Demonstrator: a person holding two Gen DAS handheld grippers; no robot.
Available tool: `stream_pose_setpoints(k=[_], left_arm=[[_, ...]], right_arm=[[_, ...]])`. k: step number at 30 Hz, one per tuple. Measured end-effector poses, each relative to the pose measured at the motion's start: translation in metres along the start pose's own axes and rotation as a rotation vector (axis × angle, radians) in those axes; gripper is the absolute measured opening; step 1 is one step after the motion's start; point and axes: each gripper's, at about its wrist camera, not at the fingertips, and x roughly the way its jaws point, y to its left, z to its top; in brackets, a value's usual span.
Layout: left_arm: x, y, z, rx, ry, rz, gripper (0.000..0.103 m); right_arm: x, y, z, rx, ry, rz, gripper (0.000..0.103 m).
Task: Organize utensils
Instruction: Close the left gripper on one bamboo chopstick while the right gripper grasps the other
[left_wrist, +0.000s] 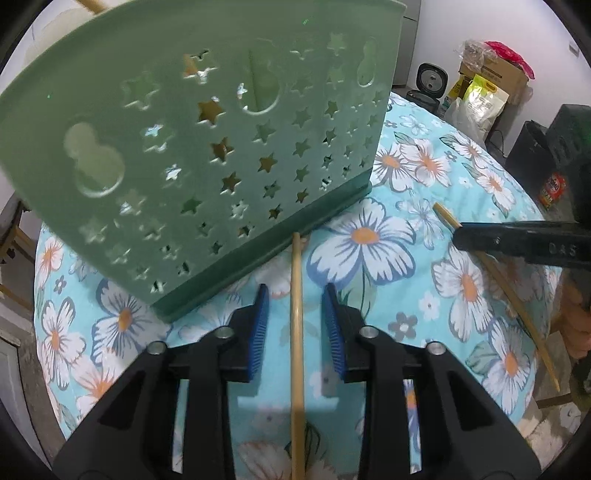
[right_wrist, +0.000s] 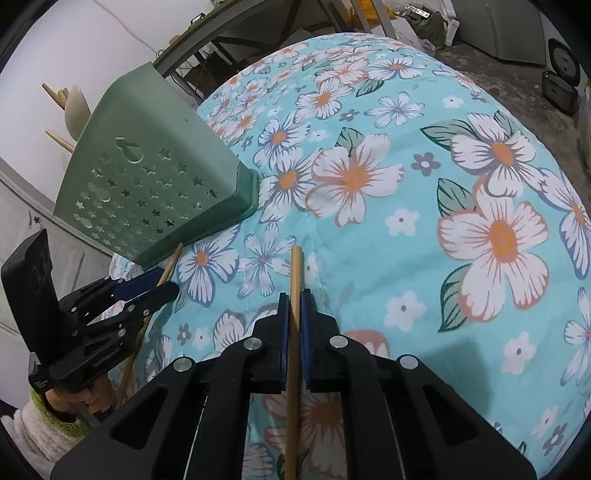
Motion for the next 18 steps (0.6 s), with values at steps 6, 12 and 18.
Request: stream_pose_setpoints(k=[6,12,18], left_arm=[[-0.004,-0.019,-0.001,0.025,-0.001,-0.046,0.005],[-0.007,-0.037,-0.007,0.061,0.021,-0.062,0.006],[0.002,-0.043,0.000,0.079,0.036,-0.044,0.008]], right_arm=[[0.000,0.002,0.001,0.002,0.006,-0.004,0.007],[0.003,0.007,0.006,-0.021,0.029,-0.022,0.008],[0.010,0.009,0.013,-0.035,0.038,-0.032,0.008]])
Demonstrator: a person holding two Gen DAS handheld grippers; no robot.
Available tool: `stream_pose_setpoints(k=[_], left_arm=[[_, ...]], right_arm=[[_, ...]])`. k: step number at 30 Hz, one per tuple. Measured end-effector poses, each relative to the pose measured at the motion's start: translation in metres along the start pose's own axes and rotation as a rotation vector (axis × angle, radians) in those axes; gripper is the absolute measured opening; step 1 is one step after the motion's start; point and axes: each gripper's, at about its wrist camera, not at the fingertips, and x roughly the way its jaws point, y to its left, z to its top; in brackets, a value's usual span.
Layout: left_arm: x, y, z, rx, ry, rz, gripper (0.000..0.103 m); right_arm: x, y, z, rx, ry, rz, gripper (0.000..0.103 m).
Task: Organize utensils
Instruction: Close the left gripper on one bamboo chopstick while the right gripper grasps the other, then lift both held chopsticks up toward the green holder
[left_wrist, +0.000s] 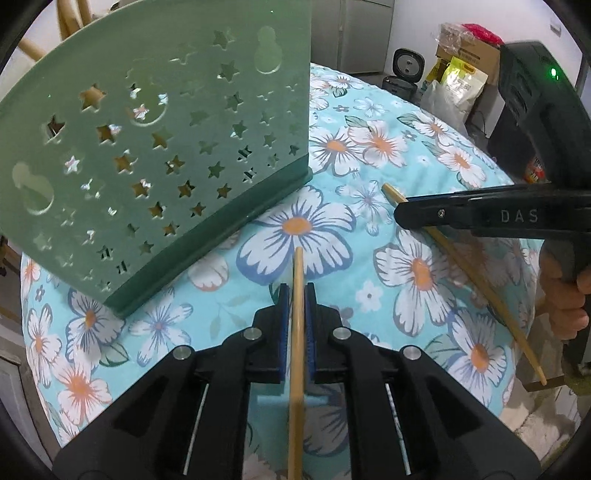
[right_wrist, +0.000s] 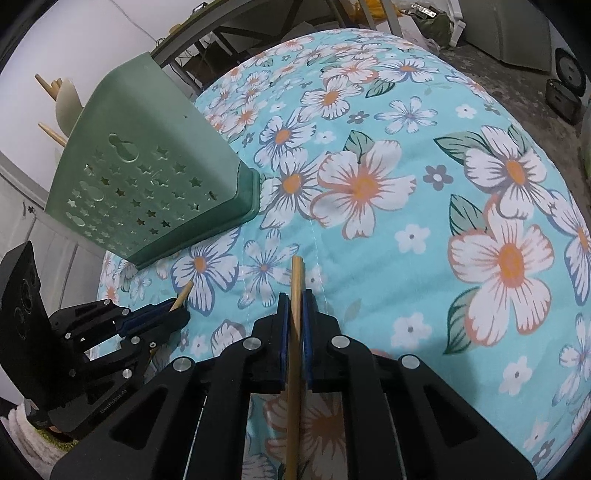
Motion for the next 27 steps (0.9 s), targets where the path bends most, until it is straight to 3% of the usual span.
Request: stream_pose_setpoints(k=[13,27], left_arm=[[0.005,-0.008,0.004,0.029,-0.002,0.061,0.007],[0.008,-0.013,0.005,0.035,-0.001,0.070,0.007]], right_arm=[[0.001,0.000,0.001,-0.002,-0.022,0.020,0.007],[-0.043,0.007,0.013,-0.012,-0.141,0.087,0.006]])
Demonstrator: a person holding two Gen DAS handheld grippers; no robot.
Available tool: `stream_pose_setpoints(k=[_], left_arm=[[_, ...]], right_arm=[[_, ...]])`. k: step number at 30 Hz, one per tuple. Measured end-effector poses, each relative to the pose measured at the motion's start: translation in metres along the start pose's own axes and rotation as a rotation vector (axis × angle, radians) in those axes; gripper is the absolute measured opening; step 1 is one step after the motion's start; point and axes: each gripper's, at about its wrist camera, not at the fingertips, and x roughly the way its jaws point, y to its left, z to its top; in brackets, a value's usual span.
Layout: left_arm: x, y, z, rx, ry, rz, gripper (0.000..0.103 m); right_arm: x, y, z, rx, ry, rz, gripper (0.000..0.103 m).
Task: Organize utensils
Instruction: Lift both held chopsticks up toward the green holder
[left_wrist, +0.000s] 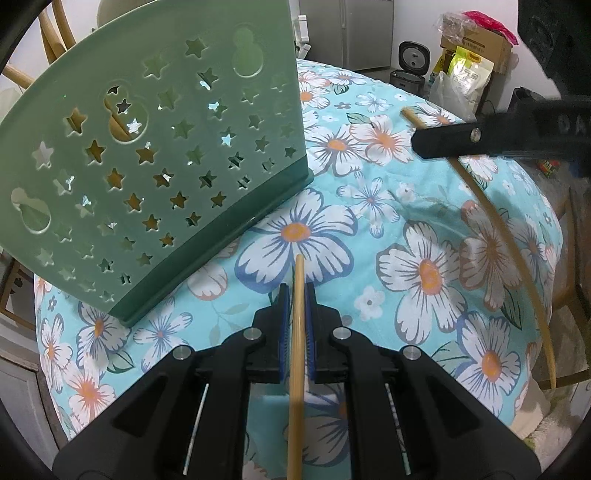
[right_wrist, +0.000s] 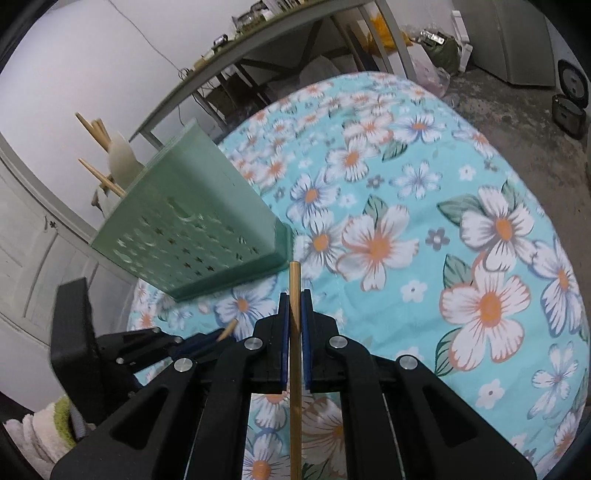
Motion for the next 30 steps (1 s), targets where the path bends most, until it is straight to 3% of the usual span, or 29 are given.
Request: stream_pose_setpoints(k=[10,16,22,30], left_arm=[[0.000,-0.001,0.002,0.002,-0.003,0.003,0.007],[-0.009,0.011,0.008,-0.026,-0.014,-0.050,0.005],[-0.062,0.037,0.022,-0.089,-0.115,-0.103,0.005],[-0.168,0.071,0.048,-0.149,-0.346,-0.125,0.005]], right_arm=[[-0.028,0.010,0.013,-0.013,-0.076,0.050,0.006],[-0.039,0.013,0.016,-0.020,-0.103,0.052,0.006],[-0.047,0.010,0.015,-0.019,-0.116,0.053,0.006],[-0.050,0.010,0.014,-0.018,-0.124,0.064,0.006]])
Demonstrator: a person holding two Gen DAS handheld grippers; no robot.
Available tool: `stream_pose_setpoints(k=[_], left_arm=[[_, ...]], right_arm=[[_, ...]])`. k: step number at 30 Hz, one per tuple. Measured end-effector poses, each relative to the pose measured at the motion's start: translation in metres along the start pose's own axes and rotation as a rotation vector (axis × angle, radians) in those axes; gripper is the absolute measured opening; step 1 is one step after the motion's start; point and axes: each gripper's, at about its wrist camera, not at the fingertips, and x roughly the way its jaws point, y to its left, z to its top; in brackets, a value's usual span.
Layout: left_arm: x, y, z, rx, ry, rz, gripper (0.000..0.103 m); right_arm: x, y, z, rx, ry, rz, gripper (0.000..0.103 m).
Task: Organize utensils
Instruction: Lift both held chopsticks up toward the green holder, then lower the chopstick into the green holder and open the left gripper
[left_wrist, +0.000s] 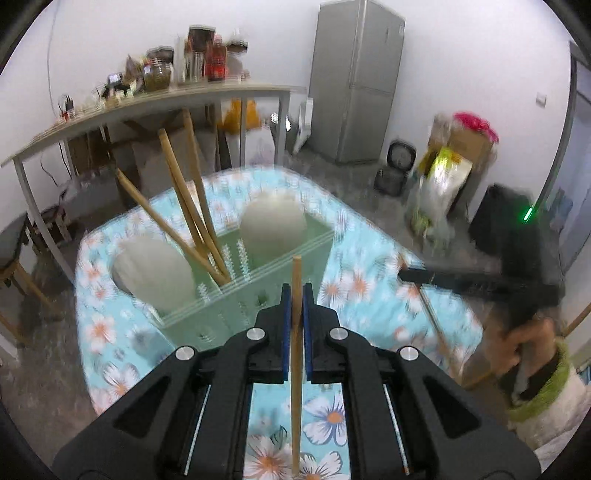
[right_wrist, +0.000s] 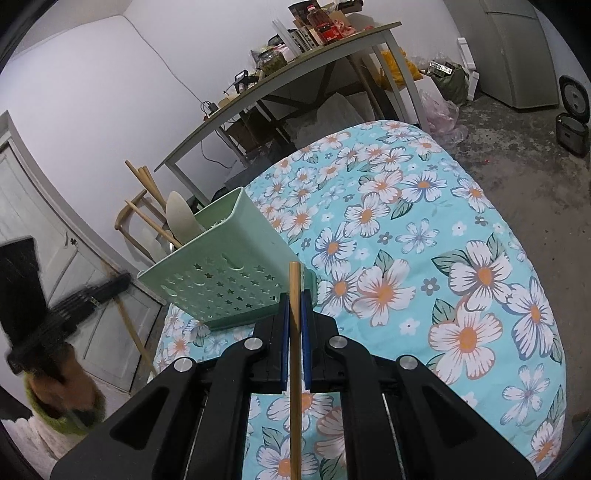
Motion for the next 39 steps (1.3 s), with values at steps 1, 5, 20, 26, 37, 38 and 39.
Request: stream_pose_setpoints(k=[1,5,20,26,37,38,39], left_arm=[[-0.009,0.001,0.006,0.000,-0.023,-0.002,0.005],[-0.029,0.002,0.021,0.004,-0.098,-0.002,0.005],[-0.069,-0.023,0.088,0.038,-0.392,-0.060,0.005],[-0.069,-0.031,0.110,0.045,-0.472,-0.049,0.005],[-0.015,-0.023,0.128,0.042,-0.456,0.021,0.005],[-0.010,-0.021,0.128,0.038,-0.446,0.020,0.005],[-0.007,-0.020,0.127,0.039,-0.439,0.021,0.005]], right_arm=[[-0.001,0.000,0.000,0.000,-0.002,0.001,0.006],[-0.003,0.001,0.000,0.002,-0.009,0.002,0.006],[-0.008,-0.001,0.002,0.006,-0.018,0.003,0.006],[-0.007,-0.002,0.003,0.006,-0.013,0.005,0.006],[0.001,-0.008,0.006,0.017,-0.008,0.007,0.006],[0.001,-0.010,0.006,0.019,-0.007,0.007,0.006],[0.002,-0.012,0.006,0.021,-0.006,0.006,0.006]])
